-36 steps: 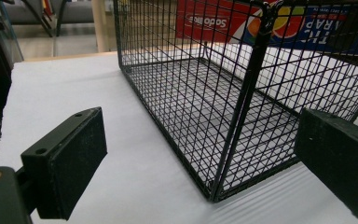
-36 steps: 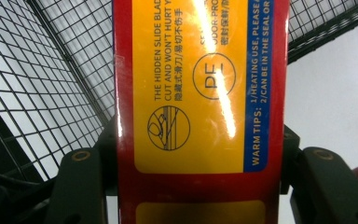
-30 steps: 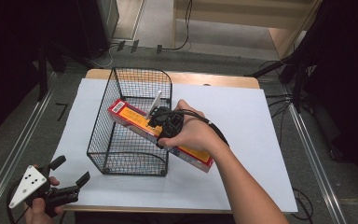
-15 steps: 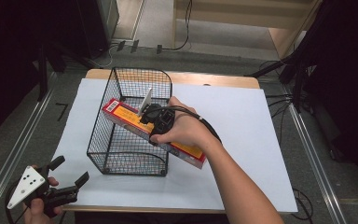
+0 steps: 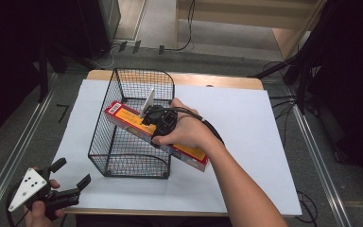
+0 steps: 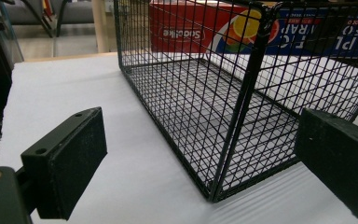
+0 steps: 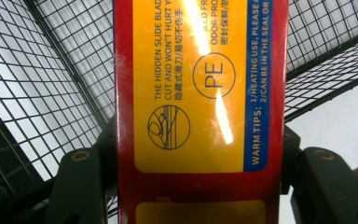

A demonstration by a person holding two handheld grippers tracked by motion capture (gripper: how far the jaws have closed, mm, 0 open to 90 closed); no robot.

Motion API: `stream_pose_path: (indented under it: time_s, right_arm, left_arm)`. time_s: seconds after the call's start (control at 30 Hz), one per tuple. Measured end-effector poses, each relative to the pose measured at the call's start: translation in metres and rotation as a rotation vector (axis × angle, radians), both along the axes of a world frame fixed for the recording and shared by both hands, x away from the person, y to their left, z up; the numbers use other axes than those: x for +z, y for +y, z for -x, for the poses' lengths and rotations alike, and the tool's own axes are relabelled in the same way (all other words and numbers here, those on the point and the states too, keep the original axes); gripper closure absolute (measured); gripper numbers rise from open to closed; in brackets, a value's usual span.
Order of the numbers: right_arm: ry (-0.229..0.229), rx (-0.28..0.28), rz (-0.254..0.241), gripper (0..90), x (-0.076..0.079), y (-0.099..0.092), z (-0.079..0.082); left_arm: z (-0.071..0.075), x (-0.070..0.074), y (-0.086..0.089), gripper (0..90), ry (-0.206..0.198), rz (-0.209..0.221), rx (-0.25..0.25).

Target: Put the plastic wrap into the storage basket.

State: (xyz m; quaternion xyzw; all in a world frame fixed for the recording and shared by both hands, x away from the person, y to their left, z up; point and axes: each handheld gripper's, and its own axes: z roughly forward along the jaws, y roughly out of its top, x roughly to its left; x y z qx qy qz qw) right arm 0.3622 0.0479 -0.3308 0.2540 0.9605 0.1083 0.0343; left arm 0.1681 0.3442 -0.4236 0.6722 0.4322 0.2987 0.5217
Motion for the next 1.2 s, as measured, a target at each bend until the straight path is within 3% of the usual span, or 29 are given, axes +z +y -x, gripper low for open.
stream_pose_path:
  time_s: [0.43,0.57,0.6,0.63,0.67,0.7,0.73,0.77,0.97,1.2]
  right_arm:
    - [0.001,0.000,0.020,41.7,0.000,0.000,-0.002]
    - [-0.006,-0.021,0.019,37.7,0.000,0.001,-0.001]
    - [-0.015,-0.057,-0.031,25.8,0.005,0.000,-0.002]
    - [-0.015,-0.057,-0.031,25.8,0.005,0.000,-0.002]
    - [0.020,-0.086,-0.097,23.6,0.014,-0.005,-0.005]
    - [0.020,-0.086,-0.097,23.6,0.014,-0.005,-0.005]
    - [0.061,-0.101,-0.123,23.3,0.019,-0.006,-0.006]
    - [0.045,-0.088,-0.174,23.9,0.027,-0.009,-0.004]
    - [0.013,-0.113,-0.162,25.1,0.039,-0.023,0.001]
    - [-0.015,-0.153,-0.175,25.9,0.039,-0.048,0.001]
  left_arm:
    - [0.000,0.000,0.001,2.9,0.004,0.002,0.001]
    - [0.000,0.000,0.001,2.9,0.002,0.001,0.000]
    - [0.000,0.000,0.001,2.9,0.003,0.002,0.001]
    - [0.000,0.000,0.001,2.9,0.003,0.002,0.002]
    - [0.000,0.000,0.001,2.9,0.004,0.002,0.002]
    - [0.000,0.000,0.001,2.9,0.003,0.001,0.002]
    - [0.000,0.000,0.001,2.9,0.004,0.002,0.002]
    - [0.000,0.000,0.001,2.9,0.004,0.002,0.002]
    - [0.000,0.000,0.001,2.9,0.004,0.003,0.002]
    - [-0.001,-0.001,-0.002,2.9,0.005,-0.007,0.001]
